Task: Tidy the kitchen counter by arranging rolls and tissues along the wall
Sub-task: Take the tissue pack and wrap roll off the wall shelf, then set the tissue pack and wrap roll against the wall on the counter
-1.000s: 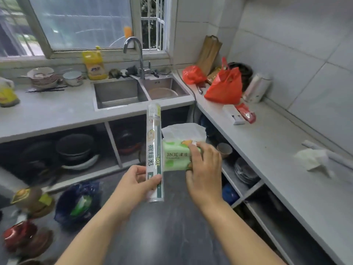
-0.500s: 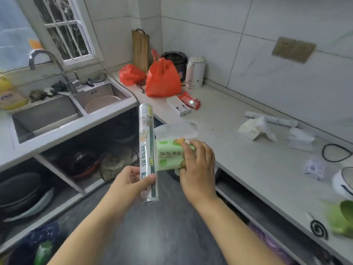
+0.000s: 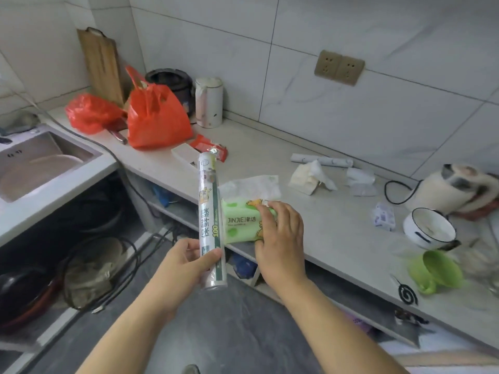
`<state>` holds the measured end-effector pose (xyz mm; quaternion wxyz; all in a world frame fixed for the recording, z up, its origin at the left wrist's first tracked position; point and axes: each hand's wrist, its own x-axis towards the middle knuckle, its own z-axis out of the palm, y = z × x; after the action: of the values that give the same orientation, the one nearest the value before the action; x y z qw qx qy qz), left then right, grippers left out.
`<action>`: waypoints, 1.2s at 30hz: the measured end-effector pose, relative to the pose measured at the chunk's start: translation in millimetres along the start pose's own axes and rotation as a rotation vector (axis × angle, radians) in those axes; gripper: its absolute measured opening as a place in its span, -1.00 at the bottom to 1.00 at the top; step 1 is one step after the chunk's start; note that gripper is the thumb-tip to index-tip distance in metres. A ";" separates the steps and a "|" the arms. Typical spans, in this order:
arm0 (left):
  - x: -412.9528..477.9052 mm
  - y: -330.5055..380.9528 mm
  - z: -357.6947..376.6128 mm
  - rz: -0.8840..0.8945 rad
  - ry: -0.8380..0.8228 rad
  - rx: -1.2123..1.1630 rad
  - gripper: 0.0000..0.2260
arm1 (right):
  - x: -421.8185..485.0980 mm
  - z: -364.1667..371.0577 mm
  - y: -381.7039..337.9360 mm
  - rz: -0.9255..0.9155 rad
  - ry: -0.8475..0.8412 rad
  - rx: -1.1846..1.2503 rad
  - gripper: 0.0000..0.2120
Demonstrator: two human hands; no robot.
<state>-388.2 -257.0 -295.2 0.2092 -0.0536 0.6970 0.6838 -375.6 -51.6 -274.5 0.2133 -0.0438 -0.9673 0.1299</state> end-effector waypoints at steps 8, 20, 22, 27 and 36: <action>64.4 23.1 -15.0 -0.014 -0.163 0.045 -0.45 | 30.2 14.8 -7.4 0.150 0.022 -0.134 -0.34; 155.3 27.3 27.6 -0.136 -0.212 0.102 -0.59 | 76.4 64.3 56.2 0.230 -0.028 -0.140 -0.31; 176.4 25.7 41.8 -0.167 -0.199 0.124 -0.67 | 87.3 77.7 77.0 0.238 -0.060 -0.130 -0.30; 226.4 27.5 73.5 -0.235 -0.168 0.173 -0.61 | 117.0 109.8 124.8 0.266 -0.144 -0.097 -0.29; 293.3 14.2 81.6 -0.344 -0.088 0.271 -0.67 | 157.4 163.4 160.1 0.238 -0.241 -0.078 -0.30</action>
<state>-641.4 -114.5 -387.2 0.3583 -0.1135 0.7534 0.5396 -582.7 86.6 -397.6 0.0772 -0.1504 -0.9781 0.1211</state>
